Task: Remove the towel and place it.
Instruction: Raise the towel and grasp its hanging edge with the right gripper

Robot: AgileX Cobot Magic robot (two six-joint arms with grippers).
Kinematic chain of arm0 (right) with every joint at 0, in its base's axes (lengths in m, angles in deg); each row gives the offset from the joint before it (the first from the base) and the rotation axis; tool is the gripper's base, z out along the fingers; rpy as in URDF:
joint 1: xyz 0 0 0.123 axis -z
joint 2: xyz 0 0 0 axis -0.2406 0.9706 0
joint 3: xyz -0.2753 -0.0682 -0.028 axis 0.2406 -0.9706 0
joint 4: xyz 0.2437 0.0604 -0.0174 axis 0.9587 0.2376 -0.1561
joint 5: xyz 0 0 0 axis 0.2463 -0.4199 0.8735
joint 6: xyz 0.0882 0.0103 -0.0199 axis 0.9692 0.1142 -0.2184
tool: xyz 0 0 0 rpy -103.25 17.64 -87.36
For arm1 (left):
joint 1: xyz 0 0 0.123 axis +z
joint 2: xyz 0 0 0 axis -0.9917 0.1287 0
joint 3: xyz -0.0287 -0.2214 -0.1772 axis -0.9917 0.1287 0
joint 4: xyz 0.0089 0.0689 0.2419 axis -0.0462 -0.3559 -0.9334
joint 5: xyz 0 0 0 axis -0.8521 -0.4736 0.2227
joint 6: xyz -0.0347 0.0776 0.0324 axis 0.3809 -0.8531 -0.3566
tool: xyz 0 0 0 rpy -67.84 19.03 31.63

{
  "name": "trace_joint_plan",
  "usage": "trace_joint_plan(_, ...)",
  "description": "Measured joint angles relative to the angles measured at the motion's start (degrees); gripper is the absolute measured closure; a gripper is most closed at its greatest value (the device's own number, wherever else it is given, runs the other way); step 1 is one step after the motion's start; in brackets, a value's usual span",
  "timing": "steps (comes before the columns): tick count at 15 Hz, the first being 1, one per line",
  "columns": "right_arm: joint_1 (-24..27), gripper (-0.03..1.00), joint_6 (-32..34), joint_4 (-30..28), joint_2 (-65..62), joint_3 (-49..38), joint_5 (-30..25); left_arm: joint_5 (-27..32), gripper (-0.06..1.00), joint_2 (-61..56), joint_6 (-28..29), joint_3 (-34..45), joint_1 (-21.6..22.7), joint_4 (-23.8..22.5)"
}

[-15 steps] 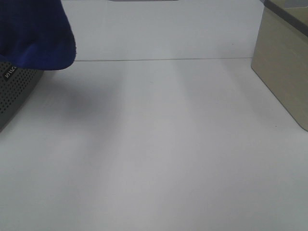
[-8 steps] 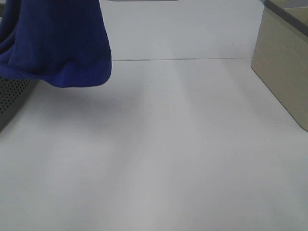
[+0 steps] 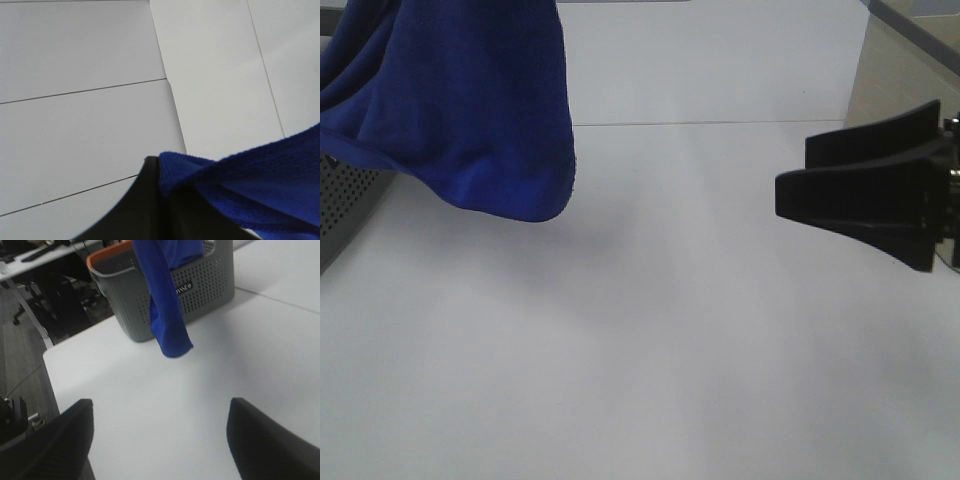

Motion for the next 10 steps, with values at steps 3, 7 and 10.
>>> trace_joint_plan(3, -0.1, 0.21, -14.8, 8.8, 13.4, 1.3, -7.4, -1.4, 0.94, 0.0, -0.2, 0.0, -2.5, 0.0)
trace_joint_plan(7, -9.0, 0.16, -16.8, 9.8, 26.1, 11.3, -7.2, -2.4, 0.94, 0.0, -0.2, 0.0, -2.7, 2.2)
trace_joint_plan(10, -16.8, 0.16, -16.8, 9.9, 34.3, 19.4, -1.5, -2.4, 0.94, 0.0, 0.1, 0.0, -2.7, 2.6)
